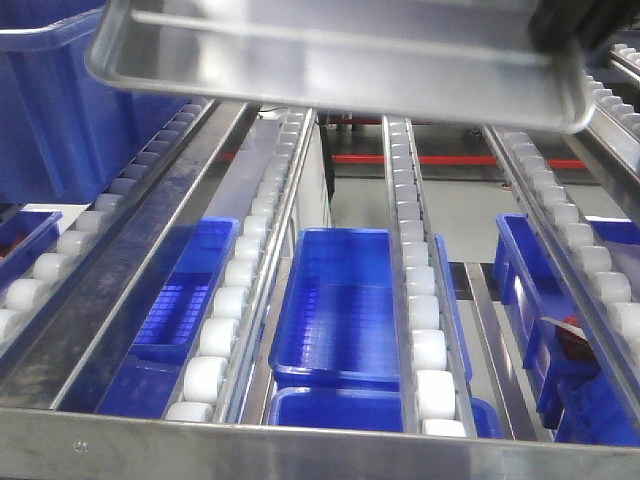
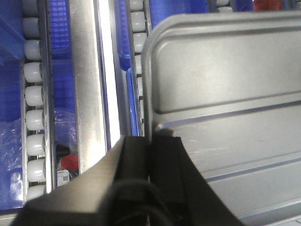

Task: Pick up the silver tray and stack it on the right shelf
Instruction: 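Lift the silver tray up off the shelf with both grippers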

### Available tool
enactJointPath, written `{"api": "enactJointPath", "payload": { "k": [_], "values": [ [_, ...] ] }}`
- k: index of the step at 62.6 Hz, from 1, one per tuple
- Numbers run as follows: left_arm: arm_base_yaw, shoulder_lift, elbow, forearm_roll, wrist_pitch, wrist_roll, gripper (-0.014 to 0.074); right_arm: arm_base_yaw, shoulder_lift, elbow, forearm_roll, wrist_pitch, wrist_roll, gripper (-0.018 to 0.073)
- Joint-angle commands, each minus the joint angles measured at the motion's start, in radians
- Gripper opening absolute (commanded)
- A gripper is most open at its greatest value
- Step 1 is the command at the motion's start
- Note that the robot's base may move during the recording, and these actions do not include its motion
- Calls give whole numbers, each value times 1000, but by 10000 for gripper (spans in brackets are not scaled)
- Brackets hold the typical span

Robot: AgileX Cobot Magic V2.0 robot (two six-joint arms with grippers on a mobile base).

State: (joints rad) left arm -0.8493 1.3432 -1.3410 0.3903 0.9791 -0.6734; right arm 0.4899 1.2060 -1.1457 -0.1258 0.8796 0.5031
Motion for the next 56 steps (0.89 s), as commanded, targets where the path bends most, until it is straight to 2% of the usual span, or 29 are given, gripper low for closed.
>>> {"api": "enactJointPath", "payload": {
  "k": [1,56],
  "values": [
    [-7,-29,-32,51,1,11,-93,-1,-55,-43,-44,-52,-16,60],
    [-7,-9,-32,57,1,11,-93,-1,-65,-42,-44,-9,-16,59]
  ]
}}
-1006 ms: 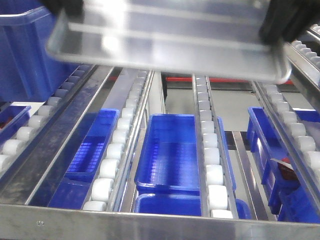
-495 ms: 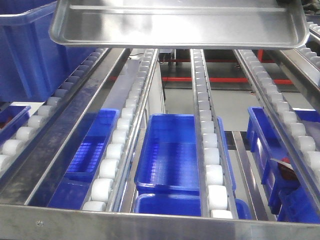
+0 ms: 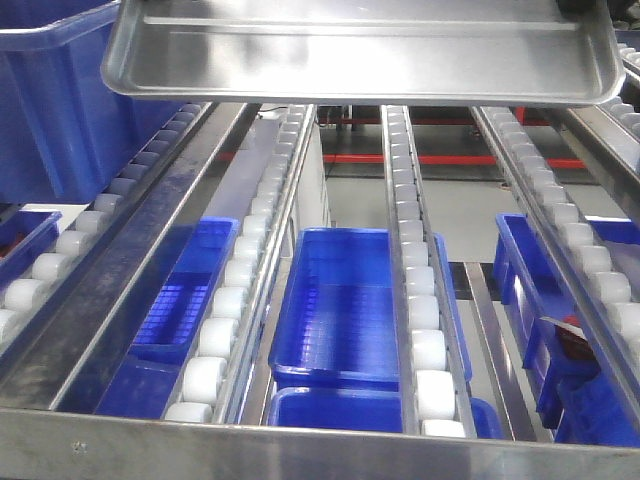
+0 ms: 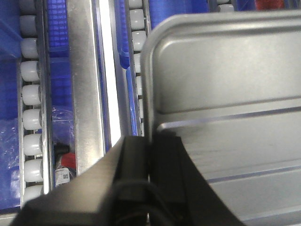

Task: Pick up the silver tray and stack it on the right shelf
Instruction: 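Lift the silver tray up off the shelf with both grippers, then hold the tray raised in both grippers while the base drives to another shelf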

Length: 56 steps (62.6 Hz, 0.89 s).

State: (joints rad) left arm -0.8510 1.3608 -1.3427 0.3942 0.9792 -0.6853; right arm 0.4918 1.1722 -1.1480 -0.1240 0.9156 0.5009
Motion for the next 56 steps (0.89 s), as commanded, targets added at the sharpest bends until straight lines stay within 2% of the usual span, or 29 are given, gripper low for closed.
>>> {"api": "enactJointPath", "payload": {
  "k": [1,56],
  "values": [
    [-5,-27,-30,53,1,23,-93,-3,-32,-40,-46,-45,-14,59],
    [-5,-27,-30,53,1,23,-93,-3,-31,-40,-46,-45,-14,59]
  ]
}}
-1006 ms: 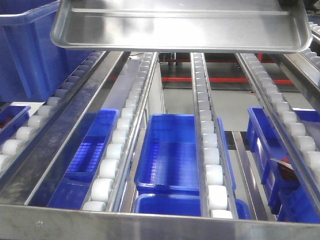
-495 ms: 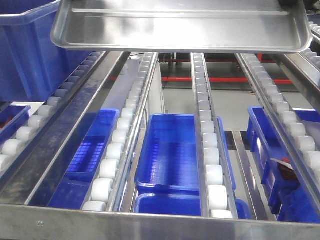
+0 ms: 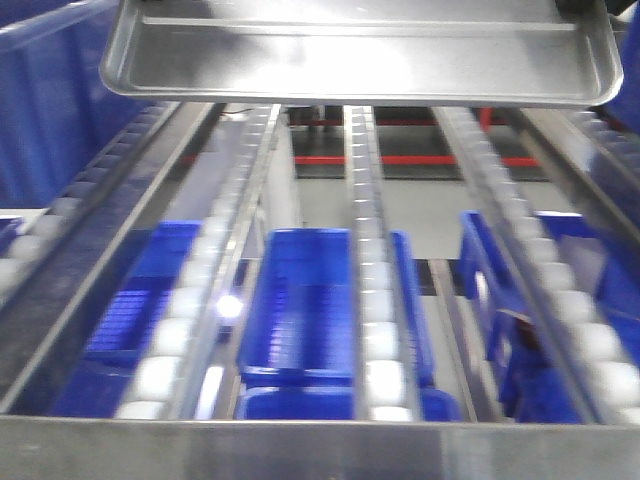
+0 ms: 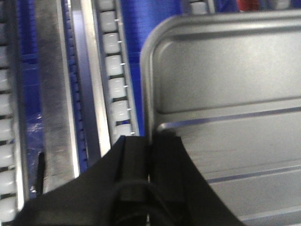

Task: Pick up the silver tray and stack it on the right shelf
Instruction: 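Hold the tray raised in both grippers while the base drives to another shelf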

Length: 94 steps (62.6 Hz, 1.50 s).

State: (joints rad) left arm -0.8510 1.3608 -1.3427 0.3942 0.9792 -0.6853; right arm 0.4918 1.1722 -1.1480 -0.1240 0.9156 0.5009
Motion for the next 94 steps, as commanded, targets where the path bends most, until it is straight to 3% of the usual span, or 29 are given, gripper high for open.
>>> {"api": "enactJointPath", "payload": {
  "k": [1,94],
  "values": [
    [-5,-27,-30,53,1,23,-93,-3,-31,-40,-46,-45,-14,59],
    [-5,-26,-30,53,1,23,-93,-3,-31,-40,-46,-45,-14,59]
  ]
}}
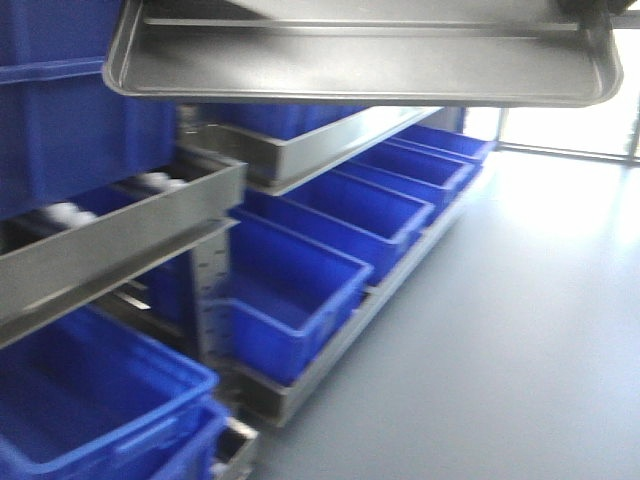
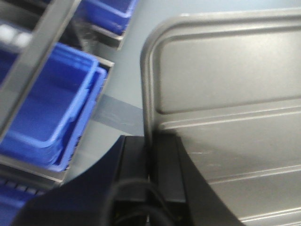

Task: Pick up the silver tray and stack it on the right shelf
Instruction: 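Hold the tray raised in both grippers while the base drives to another shelf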

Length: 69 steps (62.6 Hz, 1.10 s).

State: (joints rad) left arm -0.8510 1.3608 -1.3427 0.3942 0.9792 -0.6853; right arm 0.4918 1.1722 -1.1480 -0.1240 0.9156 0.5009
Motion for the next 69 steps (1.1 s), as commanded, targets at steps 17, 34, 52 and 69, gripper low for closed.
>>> {"api": "enactJointPath", "payload": {
  "k": [17,34,52,69],
  "values": [
    [-5,-26,-30,53,1,23,-93,-3,-31,-40,-46,-45,-14,59],
    [-5,-26,-30,52,1,23,-93,-3,-31,-40,-46,-45,-14,59],
    [-5,-26,-30,52,1,23,-93,-3,-31,-40,-46,-45,-14,59],
    [-5,-26,-30,52,1,23,-93,-3,-31,-40,-46,-45,-14,59]
  ]
}}
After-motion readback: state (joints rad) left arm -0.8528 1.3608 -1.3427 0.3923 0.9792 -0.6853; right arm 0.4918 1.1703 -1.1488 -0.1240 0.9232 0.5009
